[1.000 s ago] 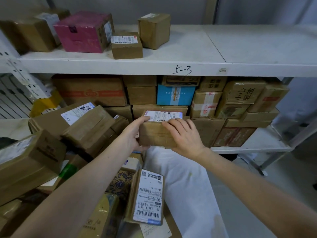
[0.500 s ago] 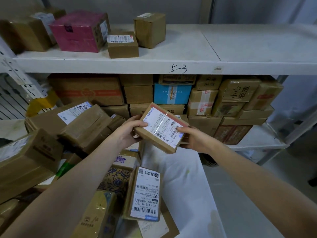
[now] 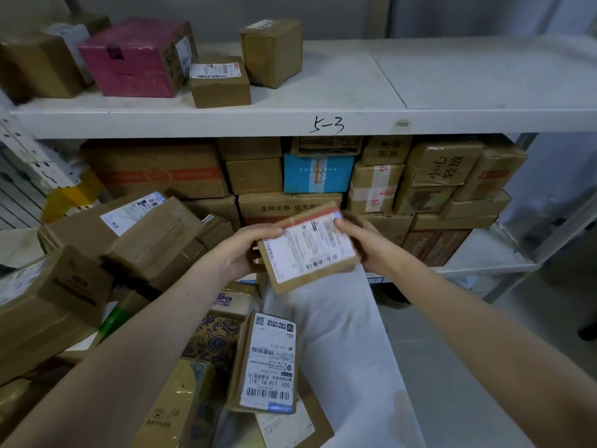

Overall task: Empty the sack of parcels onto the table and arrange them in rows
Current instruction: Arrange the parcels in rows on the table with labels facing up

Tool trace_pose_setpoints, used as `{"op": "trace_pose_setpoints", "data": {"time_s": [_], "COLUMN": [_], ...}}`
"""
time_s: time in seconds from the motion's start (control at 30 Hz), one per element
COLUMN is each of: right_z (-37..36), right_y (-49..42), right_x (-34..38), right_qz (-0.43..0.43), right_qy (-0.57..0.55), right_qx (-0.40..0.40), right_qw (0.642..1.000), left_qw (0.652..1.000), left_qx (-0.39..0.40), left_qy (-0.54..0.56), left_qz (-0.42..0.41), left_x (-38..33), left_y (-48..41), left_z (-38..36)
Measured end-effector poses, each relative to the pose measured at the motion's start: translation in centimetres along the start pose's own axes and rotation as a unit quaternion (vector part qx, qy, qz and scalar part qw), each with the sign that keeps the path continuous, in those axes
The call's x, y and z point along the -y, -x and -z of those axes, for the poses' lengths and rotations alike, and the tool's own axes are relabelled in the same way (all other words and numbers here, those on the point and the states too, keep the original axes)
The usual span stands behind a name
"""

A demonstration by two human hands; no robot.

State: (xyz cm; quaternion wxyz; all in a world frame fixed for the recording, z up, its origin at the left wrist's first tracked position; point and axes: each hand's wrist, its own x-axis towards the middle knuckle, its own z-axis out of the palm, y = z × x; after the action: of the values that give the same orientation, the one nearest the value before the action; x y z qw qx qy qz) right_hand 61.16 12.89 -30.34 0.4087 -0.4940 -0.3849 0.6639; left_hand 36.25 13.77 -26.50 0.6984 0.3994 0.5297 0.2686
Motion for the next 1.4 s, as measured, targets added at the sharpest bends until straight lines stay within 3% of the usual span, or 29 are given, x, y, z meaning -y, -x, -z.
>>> {"op": "trace_pose_setpoints", "data": {"time_s": [0.1,0.17,0.3,0.37,0.5,0.6,0.7,0.77,0.87,0.97,1.1,1.2,1.33,1.4], "right_z": [0.3,-0.4,-2.5,-2.6,0.1,2.8,4.1,4.3,4.5,4.8,4.5,4.2,3.4,3.3], "right_y": [-0.5,-0.1,-0.2,-0.4,0.3,0.8,1.4,1.7,2.0,1.8,1.6,0.9,0.4,0.2], "right_x": [-0.3,-0.6,-1.3,-1.5,-2.4,-3.9,-6.0,-7.1,-8.4,-9.6,-10.6,-11.6,-12.3,-12.2], "right_qz": [-0.009,-0.037,-0.035,-0.035,-0.098,-0.171,-0.235,-0.253,-0.268,-0.271,-0.253,-0.232,-0.22,-0.212], "right_qy": [-0.054,-0.037,-0.08,-0.113,-0.061,0.018,0.051,0.069,0.088,0.064,0.02,-0.005,0.093,0.209], "right_qx": [-0.013,0.034,0.058,0.029,0.027,0.009,-0.012,-0.033,-0.062,-0.082,-0.099,-0.12,-0.158,-0.192], "right_qw": [0.998,0.998,0.994,0.993,0.993,0.985,0.971,0.965,0.957,0.957,0.962,0.965,0.958,0.935], "left_qw": [0.985,0.974,0.985,0.992,0.982,0.919,0.837,0.799,0.777,0.773,0.803,0.803,0.798,0.799], "left_qx": [-0.055,-0.055,-0.03,-0.009,-0.009,-0.039,-0.002,0.032,0.061,0.075,0.061,0.068,0.075,0.073], "left_qy": [0.163,0.219,0.168,0.108,-0.159,-0.381,-0.531,-0.577,-0.592,-0.587,-0.543,-0.545,-0.546,-0.544], "left_qz": [-0.005,-0.005,0.037,0.062,0.098,0.09,0.129,0.166,0.205,0.228,0.236,0.234,0.243,0.244], "left_x": [-0.1,-0.2,0.3,0.6,0.9,0.4,0.3,0.8,1.9,2.9,3.6,3.9,4.3,4.4], "left_y": [-0.4,-0.5,-0.4,-0.1,0.6,1.4,2.2,2.6,2.8,2.7,2.5,2.5,2.5,2.5], "left_z": [-0.2,-0.6,-2.2,-2.1,-0.8,0.1,0.7,0.6,0.4,0.4,0.7,0.9,1.2,1.4]}}
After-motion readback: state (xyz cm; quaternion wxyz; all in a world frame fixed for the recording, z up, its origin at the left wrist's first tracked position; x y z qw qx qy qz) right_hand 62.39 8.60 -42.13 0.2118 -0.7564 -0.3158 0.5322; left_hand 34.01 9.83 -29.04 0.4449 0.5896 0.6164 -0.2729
